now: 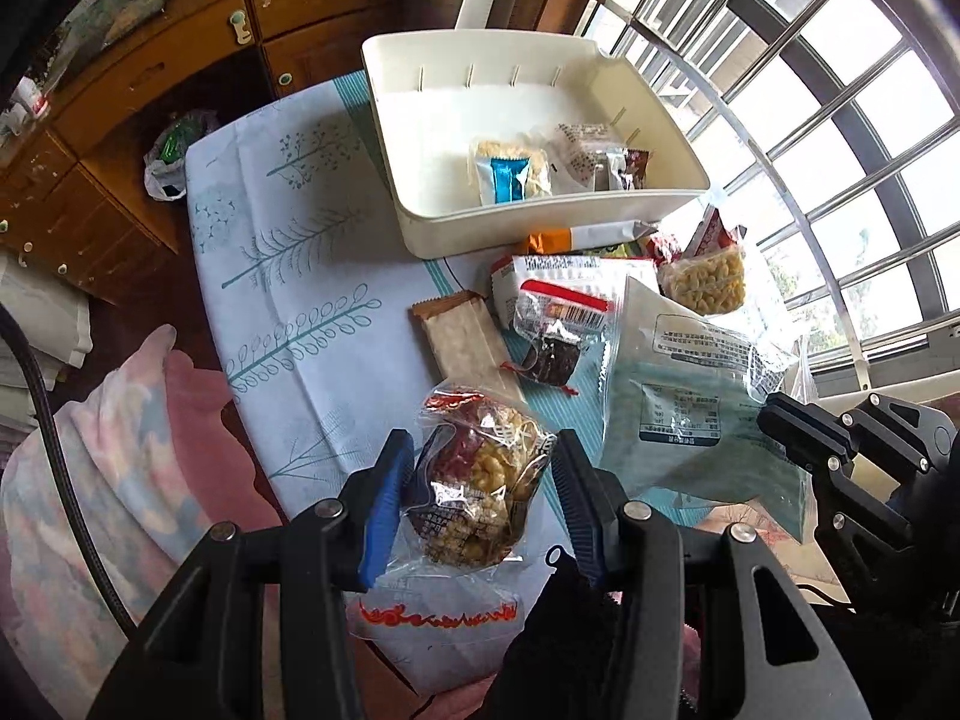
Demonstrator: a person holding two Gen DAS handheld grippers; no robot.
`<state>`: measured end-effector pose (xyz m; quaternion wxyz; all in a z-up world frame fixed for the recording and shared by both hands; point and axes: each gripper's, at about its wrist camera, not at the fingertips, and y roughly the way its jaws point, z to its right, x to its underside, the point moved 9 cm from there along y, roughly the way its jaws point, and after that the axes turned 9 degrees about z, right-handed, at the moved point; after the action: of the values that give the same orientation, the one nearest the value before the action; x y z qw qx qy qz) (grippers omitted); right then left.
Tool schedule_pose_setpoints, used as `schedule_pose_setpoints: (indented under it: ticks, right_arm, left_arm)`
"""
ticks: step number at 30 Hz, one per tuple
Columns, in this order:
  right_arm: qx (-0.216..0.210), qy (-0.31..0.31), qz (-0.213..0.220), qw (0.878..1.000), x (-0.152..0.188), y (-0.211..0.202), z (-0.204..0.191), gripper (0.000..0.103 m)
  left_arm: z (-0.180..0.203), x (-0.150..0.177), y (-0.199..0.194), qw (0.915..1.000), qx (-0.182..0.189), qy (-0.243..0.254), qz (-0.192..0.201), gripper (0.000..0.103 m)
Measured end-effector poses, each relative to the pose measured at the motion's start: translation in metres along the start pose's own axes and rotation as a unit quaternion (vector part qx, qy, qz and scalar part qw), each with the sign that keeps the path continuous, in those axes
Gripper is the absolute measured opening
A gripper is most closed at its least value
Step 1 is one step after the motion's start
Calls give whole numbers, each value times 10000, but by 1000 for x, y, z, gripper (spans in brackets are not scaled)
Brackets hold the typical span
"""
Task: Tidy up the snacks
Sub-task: 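Carry both packets into the white tray and open both tools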
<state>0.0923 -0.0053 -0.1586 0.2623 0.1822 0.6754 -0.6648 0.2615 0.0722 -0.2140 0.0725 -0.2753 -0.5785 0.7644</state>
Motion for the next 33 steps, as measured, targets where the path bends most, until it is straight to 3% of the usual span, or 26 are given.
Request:
schedule_pose_setpoints:
  ticks: [19, 33]
  right_arm:
    - [-155, -502, 801, 9954, -97, -11, 57, 2]
    - [-217, -165, 1324, 9908, -155, 35, 116, 2]
  left_arm:
    - [18, -105, -39, 9929, -231, -483, 1066, 46]
    - [12, -171, 3, 9847, -250, -882, 1484, 46]
